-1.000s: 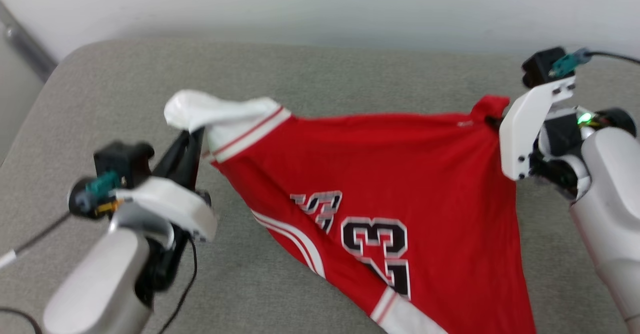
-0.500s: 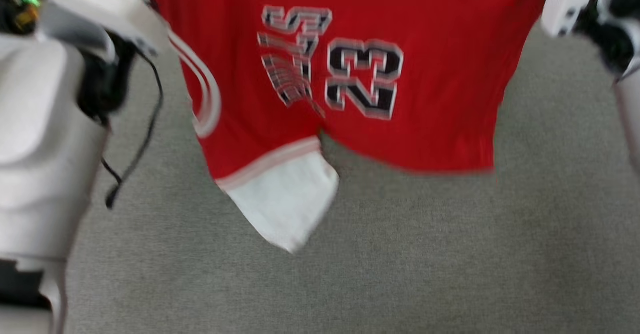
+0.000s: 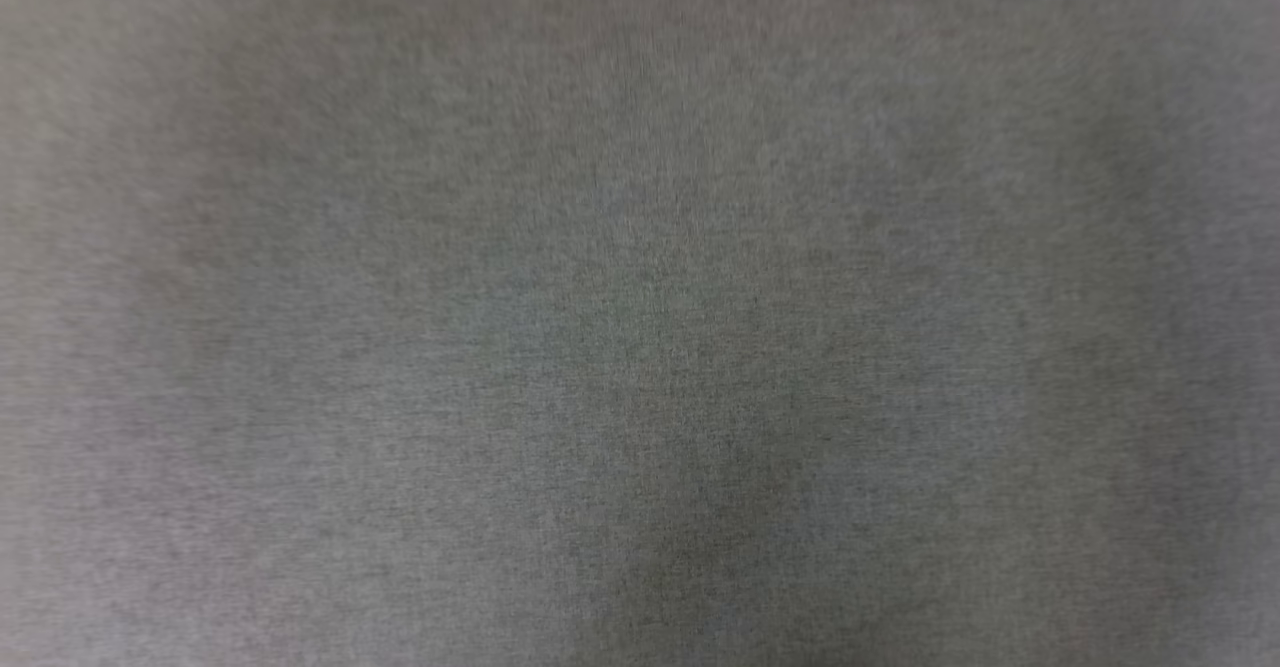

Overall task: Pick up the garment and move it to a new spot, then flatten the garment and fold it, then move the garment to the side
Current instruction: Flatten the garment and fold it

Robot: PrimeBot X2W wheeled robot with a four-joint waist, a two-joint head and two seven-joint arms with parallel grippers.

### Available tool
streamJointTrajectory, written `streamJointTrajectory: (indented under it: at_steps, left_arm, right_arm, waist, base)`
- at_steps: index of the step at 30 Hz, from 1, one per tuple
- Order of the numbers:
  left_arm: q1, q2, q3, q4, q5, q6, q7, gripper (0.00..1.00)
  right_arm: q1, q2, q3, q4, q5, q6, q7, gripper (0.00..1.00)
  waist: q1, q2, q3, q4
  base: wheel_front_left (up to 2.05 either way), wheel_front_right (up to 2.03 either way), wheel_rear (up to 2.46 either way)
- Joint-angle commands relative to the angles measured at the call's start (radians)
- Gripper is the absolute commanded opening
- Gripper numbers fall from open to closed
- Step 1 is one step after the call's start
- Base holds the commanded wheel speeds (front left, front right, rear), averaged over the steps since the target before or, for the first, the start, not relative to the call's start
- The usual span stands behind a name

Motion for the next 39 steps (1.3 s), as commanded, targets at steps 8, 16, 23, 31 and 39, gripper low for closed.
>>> streamJointTrajectory:
  at_steps: [8,16,23,31,39]
  left_arm:
    - [-0.05,-0.039,-0.012,0.13,-0.005,-0.026,-0.033,0.0]
    - [0.051,-0.075,0.001,0.23,-0.037,-0.051,-0.059,0.0]
    - [0.302,-0.078,0.072,0.125,-0.031,-0.06,-0.062,0.0]
    - [0.837,-0.104,0.155,-0.086,-0.011,-0.041,-0.06,0.0]
    - [1.265,-0.117,0.168,-0.336,-0.049,0.063,-0.024,0.0]
  right_arm:
    - [-0.048,0.04,0.043,0.096,-0.011,-0.001,-0.052,0.0]
    - [0.015,0.074,0.107,0.229,0.031,-0.001,-0.105,0.0]
    - [0.195,0.061,0.195,0.253,0.117,-0.001,-0.168,0.0]
    - [0.557,0.004,0.317,0.143,0.234,-0.001,-0.203,0.0]
    - [0.911,-0.083,0.32,-0.042,0.302,-0.001,-0.172,0.0]
  waist:
    - [-0.0002,0.0,0.153,0.005]
    - [-0.0002,0.0,0.162,0.022]
    - [-0.0002,0.0,0.067,0.044]
    - [-0.0002,0.0,-0.133,0.047]
    - [-0.0002,0.0,-0.275,0.048]
  base:
    - [0.0,0.0,0.0]
    - [0.0,0.0,0.0]
    - [0.0,0.0,0.0]
    - [0.0,0.0,0.0]
    - [0.0,0.0,0.0]
